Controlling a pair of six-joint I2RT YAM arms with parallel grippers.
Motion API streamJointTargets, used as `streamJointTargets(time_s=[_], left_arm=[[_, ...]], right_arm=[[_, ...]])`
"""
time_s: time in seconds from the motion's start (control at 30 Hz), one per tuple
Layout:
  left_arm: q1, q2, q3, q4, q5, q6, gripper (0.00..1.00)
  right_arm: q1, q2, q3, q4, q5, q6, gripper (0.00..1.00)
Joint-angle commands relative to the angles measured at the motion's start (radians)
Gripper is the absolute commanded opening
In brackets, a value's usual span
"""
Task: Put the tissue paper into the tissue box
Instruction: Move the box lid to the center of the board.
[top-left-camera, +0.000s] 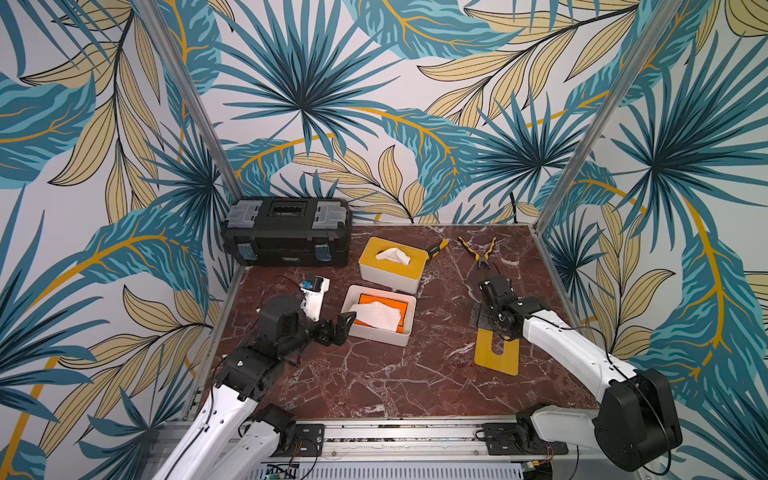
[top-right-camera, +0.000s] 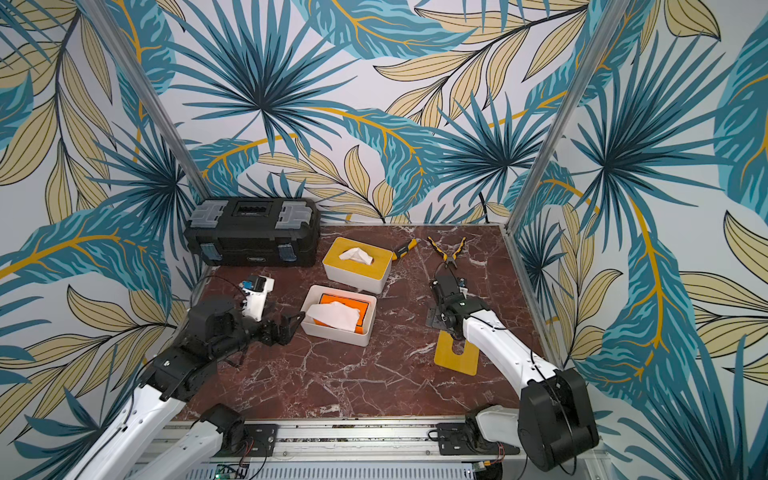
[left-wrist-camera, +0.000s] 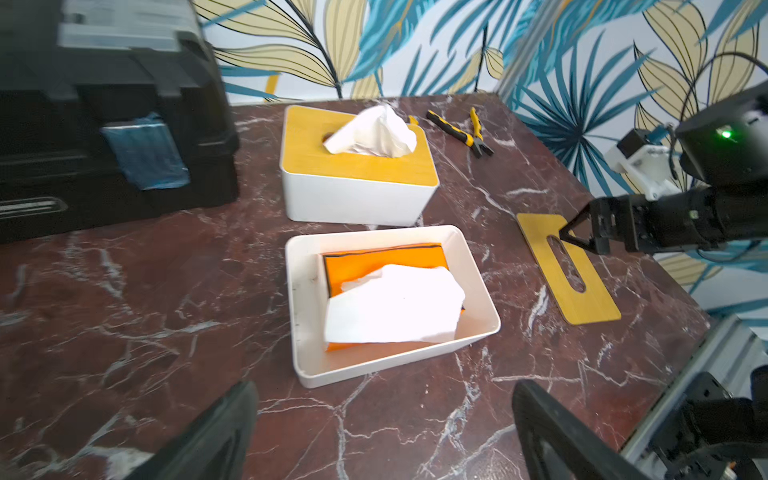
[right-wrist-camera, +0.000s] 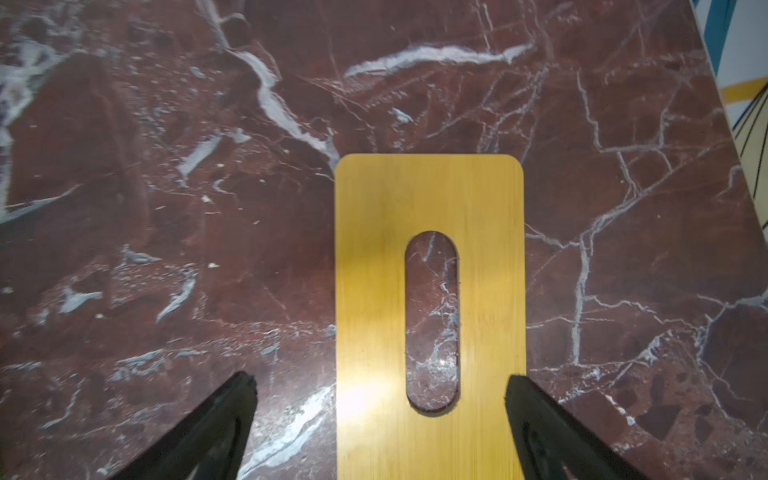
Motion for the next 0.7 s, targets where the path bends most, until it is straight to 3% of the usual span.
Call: streamJointTargets(time_s=[0.0, 0.13, 0.27, 0.4, 0.67], left_arm=[[-0.150, 0.101, 0.065, 0.113, -0.130, -0.031, 1.00], [-0.292, 0.254, 0.127, 0.179, -0.195, -0.030, 1.00], [-0.368, 0.369, 0.188, 0.181, -0.217, -0.035, 1.00], [-0.405, 0.412, 0.187, 0.203, -0.219, -0.043, 1.00], [-0.411, 0.368, 0.135, 0.225, -0.225, -0.055, 1.00]], right_arm=[[-0.031, 0.034, -0.055, 0.040, -0.038, 0.057, 0.98], [-0.037, 0.099, -0.054, 0.081, -0.081, 0.075, 0.95], [-0.038, 0.175, -0.041, 0.111, -0.098, 0.086, 0.89], [-0.038, 0.247, -0.008, 0.108, -0.092, 0.091, 0.80], [-0.037, 0.289, -0.009, 0.118, -0.068, 0.110, 0.69]])
